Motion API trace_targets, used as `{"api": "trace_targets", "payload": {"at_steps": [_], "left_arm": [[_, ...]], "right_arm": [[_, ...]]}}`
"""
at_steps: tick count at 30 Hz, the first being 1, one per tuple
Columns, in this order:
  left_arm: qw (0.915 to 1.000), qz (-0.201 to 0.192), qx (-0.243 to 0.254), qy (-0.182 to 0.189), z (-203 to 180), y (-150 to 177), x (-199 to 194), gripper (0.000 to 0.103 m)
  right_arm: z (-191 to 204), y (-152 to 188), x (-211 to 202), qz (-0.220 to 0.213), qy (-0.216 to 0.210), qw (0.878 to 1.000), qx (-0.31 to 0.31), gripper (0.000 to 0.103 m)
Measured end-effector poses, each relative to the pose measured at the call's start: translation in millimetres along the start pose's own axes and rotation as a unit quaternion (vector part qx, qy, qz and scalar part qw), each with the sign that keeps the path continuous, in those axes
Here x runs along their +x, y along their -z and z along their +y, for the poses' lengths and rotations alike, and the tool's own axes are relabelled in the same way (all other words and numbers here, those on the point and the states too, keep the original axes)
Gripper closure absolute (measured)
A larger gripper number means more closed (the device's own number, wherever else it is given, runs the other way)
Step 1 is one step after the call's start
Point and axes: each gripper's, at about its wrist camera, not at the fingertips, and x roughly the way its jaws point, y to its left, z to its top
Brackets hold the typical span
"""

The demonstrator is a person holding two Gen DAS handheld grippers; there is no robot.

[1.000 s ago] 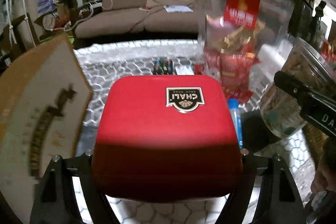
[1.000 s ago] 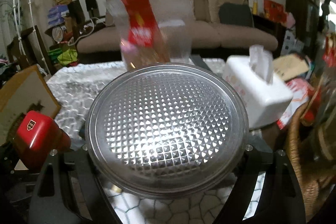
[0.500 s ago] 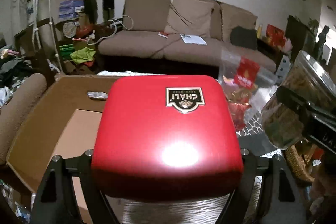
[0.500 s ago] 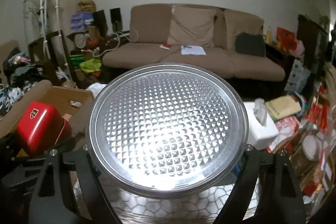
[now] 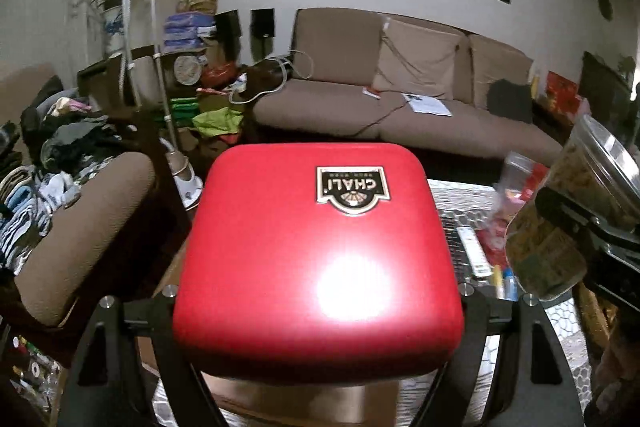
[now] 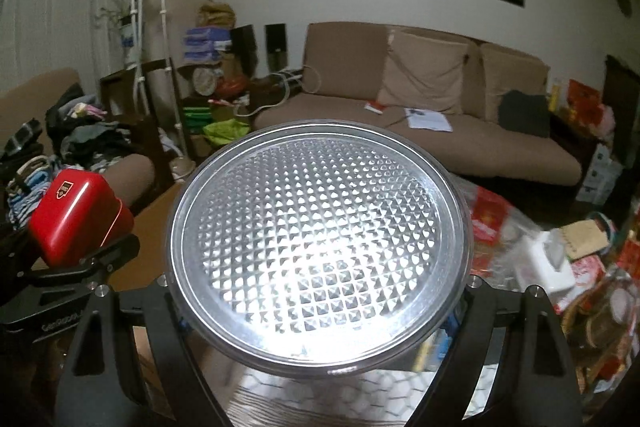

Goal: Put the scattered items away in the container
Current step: 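Carry the red box with the left gripper while the right gripper lowers the jar into the cardboard box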

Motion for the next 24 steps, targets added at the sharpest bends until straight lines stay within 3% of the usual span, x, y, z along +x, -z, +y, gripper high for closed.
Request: {"api": "trace_targets", "payload": {"at_steps": [11, 24], "left_arm": [[0.9989, 0.032, -0.025, -0.025, 74.5, -0.2, 53.6, 0.022], [0.9971, 0.053, -0.051, -0.021, 134.6, 11.0, 84.4, 0.022]], "right_arm": [[81.6, -10.5, 74.0, 0.040, -0.033, 0.999, -0.009, 0.019], [157.7, -3.5, 220.0, 0.126, -0.047, 0.991, -0.003, 0.019]]}}
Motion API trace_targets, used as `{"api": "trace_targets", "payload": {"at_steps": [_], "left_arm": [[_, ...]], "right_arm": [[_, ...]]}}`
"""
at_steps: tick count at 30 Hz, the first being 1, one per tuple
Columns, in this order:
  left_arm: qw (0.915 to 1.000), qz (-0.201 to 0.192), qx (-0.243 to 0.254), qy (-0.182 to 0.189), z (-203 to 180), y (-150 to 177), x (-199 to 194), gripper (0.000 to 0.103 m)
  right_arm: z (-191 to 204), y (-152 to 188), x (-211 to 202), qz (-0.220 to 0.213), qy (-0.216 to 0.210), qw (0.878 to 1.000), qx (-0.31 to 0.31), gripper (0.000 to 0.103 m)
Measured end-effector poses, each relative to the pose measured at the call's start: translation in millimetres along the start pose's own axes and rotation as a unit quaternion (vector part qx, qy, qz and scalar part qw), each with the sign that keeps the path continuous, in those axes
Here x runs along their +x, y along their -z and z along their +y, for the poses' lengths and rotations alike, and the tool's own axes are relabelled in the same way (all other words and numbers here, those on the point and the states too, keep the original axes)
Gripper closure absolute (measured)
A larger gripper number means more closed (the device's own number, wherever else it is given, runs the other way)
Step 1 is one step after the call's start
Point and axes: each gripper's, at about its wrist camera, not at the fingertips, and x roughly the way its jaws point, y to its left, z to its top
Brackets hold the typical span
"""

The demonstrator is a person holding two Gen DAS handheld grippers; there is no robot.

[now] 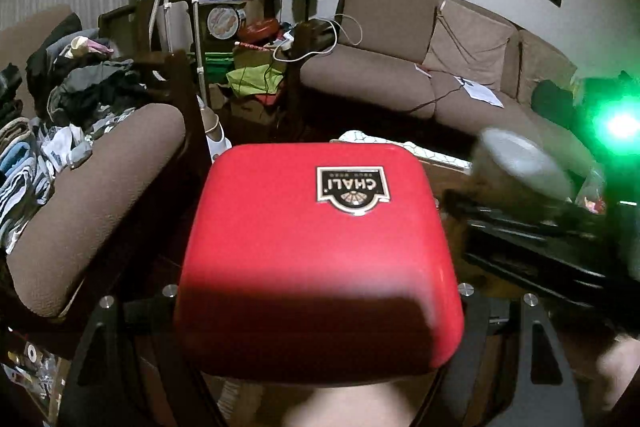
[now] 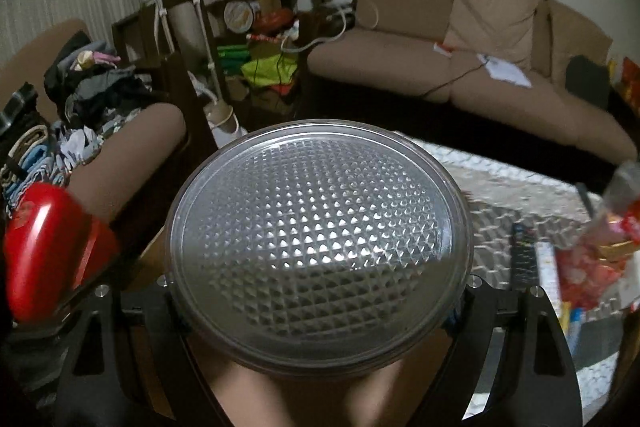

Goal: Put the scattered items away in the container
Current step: 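Carry the red box with the left gripper while the right gripper lowers the jar into the cardboard box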

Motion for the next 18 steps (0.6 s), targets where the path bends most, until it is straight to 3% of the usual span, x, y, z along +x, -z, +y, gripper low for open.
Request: {"api": "trace_targets", "payload": {"at_steps": [9, 18], "left_arm": [[1.0000, 0.003, -0.001, 0.000, 23.8, -1.5, 7.7, 0.022], [0.9997, 0.023, 0.007, 0.005, 21.9, 5.8, 29.9, 0.022]], "right_arm": [[26.1, 5.9, 105.7, 0.064, -0.004, 0.998, 0.003, 0.019], [35.9, 14.1, 159.5, 0.089, -0.012, 0.996, 0.011, 0.019]]}}
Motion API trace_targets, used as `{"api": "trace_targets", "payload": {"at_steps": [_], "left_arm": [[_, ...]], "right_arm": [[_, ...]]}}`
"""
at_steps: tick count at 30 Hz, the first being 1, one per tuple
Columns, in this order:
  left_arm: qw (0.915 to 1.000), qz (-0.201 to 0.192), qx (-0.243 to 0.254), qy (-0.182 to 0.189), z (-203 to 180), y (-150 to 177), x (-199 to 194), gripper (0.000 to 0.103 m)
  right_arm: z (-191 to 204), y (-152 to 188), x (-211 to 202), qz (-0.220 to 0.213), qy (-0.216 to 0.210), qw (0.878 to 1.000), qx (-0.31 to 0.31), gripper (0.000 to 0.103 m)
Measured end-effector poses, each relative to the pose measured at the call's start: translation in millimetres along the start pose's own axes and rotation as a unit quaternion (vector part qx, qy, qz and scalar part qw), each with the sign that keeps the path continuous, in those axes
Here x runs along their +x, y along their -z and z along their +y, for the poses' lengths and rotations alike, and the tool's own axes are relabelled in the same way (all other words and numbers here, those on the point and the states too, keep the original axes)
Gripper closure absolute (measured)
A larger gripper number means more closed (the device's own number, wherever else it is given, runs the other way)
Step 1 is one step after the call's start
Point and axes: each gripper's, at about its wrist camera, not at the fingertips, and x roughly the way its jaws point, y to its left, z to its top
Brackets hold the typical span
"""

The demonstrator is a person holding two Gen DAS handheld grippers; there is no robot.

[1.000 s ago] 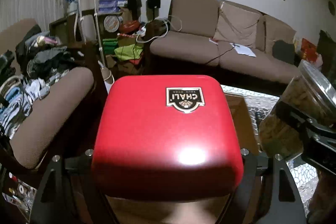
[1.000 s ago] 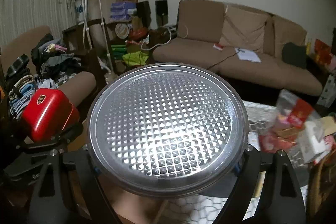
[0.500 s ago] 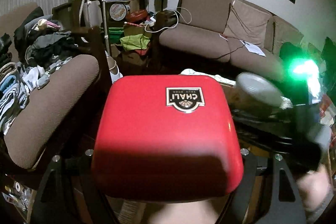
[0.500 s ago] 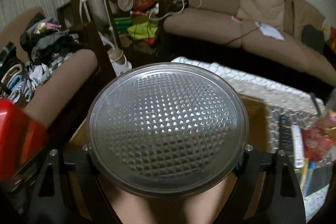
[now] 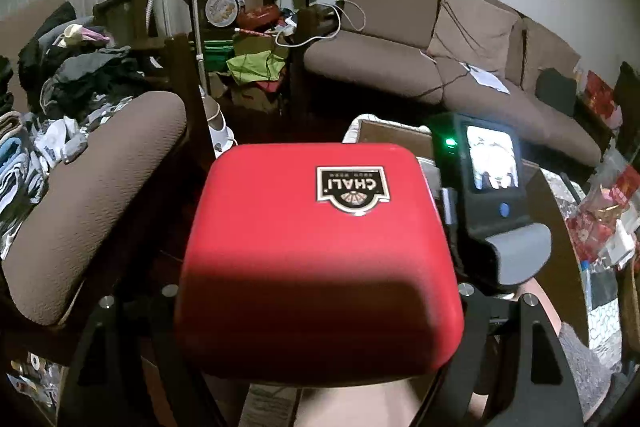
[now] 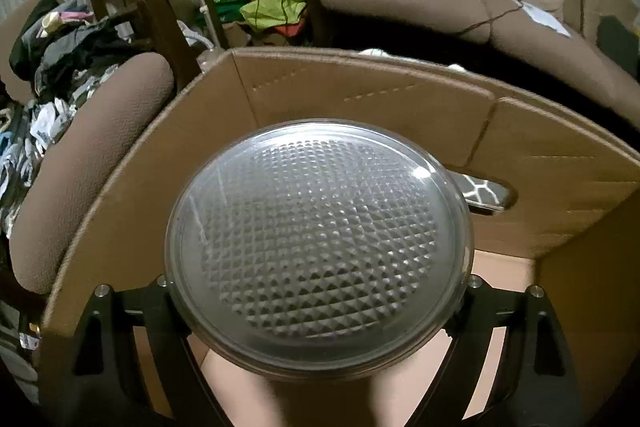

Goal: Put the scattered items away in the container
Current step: 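Carry the red box with the left gripper while the right gripper lowers the jar into the cardboard box, then open the right gripper to release the jar inside the cardboard box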

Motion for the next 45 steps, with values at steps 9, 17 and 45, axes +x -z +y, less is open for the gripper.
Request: {"api": "trace_targets", "payload": {"at_steps": [9, 17, 45], "left_arm": [[0.9999, 0.007, 0.005, 0.012, -5.2, 5.8, 4.6, 0.022], [0.9999, 0.008, 0.007, 0.009, -1.4, 5.9, 4.9, 0.022], [0.9913, 0.107, 0.060, 0.047, -121.3, -9.9, 58.6, 0.022]], "right_arm": [[-4.3, 1.1, 28.0, 0.017, 0.007, 1.000, 0.005, 0.018], [8.0, -6.0, 36.7, 0.012, -0.001, 1.000, -0.008, 0.018], [-152.3, 47.4, -241.4, -0.053, 0.016, 0.995, -0.078, 0.014]]}}
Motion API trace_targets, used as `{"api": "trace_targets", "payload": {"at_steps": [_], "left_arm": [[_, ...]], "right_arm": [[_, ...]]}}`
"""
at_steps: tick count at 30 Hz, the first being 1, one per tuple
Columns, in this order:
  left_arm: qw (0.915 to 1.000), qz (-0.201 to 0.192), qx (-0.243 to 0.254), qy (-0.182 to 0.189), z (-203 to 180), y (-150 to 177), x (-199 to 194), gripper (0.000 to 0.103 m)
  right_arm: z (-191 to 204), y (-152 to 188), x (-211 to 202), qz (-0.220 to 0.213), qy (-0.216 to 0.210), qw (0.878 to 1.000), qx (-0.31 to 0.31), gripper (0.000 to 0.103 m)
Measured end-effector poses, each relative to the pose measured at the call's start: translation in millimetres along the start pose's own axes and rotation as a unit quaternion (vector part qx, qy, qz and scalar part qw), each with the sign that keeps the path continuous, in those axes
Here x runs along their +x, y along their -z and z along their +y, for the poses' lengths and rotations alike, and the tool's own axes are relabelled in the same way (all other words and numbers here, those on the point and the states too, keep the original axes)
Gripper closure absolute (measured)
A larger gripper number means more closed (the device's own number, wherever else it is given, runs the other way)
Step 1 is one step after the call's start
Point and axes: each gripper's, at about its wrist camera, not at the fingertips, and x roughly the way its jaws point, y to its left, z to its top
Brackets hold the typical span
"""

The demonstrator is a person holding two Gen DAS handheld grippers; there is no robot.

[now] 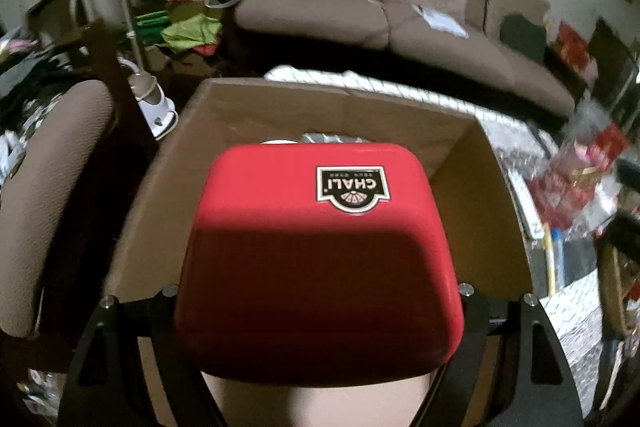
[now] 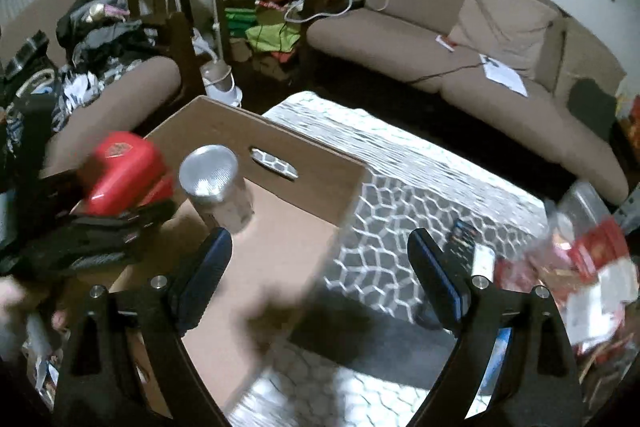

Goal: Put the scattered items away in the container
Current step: 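Open the right gripper to release the jar inside the cardboard box, then lower the red box into the cardboard box and open the left gripper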

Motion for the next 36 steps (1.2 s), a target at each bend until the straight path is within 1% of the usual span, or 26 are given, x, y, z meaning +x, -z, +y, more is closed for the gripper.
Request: {"api": "trace_targets", "payload": {"at_steps": [2, 3, 6, 8, 11, 15, 17, 20, 25, 28, 30, 32, 36], "left_arm": [[0.9997, 0.019, 0.014, -0.011, -15.1, -3.8, 15.6, 0.022], [0.9993, 0.031, 0.017, -0.010, -21.0, -7.0, 24.7, 0.022], [0.9975, 0.068, 0.000, 0.020, -27.3, -14.0, 47.1, 0.022], [0.9955, 0.090, -0.005, 0.032, -34.3, -12.8, 60.3, 0.022], [0.9930, 0.113, -0.007, 0.035, -41.0, -7.8, 76.4, 0.022], [0.9882, 0.148, -0.013, 0.038, -39.8, 0.7, 99.8, 0.022], [0.9864, 0.161, -0.013, 0.034, -40.1, 4.2, 109.9, 0.022], [0.9828, 0.184, -0.008, 0.013, -41.4, 7.8, 128.4, 0.022], [0.9783, 0.207, -0.001, -0.006, -45.8, 12.0, 151.3, 0.022], [0.9764, 0.216, -0.003, -0.008, -50.6, 17.6, 162.9, 0.022], [0.9759, 0.218, -0.007, -0.006, -52.4, 21.4, 167.1, 0.022], [0.9764, 0.216, -0.005, -0.012, -53.1, 24.2, 168.4, 0.022], [0.9753, 0.220, -0.003, -0.014, -53.3, 31.4, 170.3, 0.021]], "right_arm": [[-18.3, 11.7, -15.1, -0.007, -0.007, 1.000, 0.015, 0.014], [-27.2, 19.3, -22.5, -0.011, -0.011, 1.000, 0.021, 0.014], [-47.7, 38.9, -38.0, -0.020, -0.015, 0.999, 0.031, 0.014], [-57.7, 50.2, -44.9, -0.021, -0.022, 0.999, 0.035, 0.014], [-65.7, 61.8, -48.5, -0.023, -0.028, 0.999, 0.038, 0.014], [-75.5, 78.1, -49.3, -0.025, -0.044, 0.997, 0.051, 0.014], [-78.8, 85.3, -46.7, -0.023, -0.048, 0.997, 0.054, 0.014], [-83.1, 94.8, -39.8, -0.015, -0.045, 0.997, 0.055, 0.014], [-89.0, 109.2, -34.4, -0.008, -0.045, 0.997, 0.066, 0.014], [-91.8, 116.3, -31.3, -0.003, -0.043, 0.997, 0.067, 0.014], [-92.7, 120.1, -28.5, 0.003, -0.039, 0.997, 0.064, 0.014], [-93.2, 123.5, -26.2, 0.007, -0.037, 0.997, 0.063, 0.014], [-94.6, 128.3, -23.5, 0.009, -0.041, 0.997, 0.067, 0.014]]}}
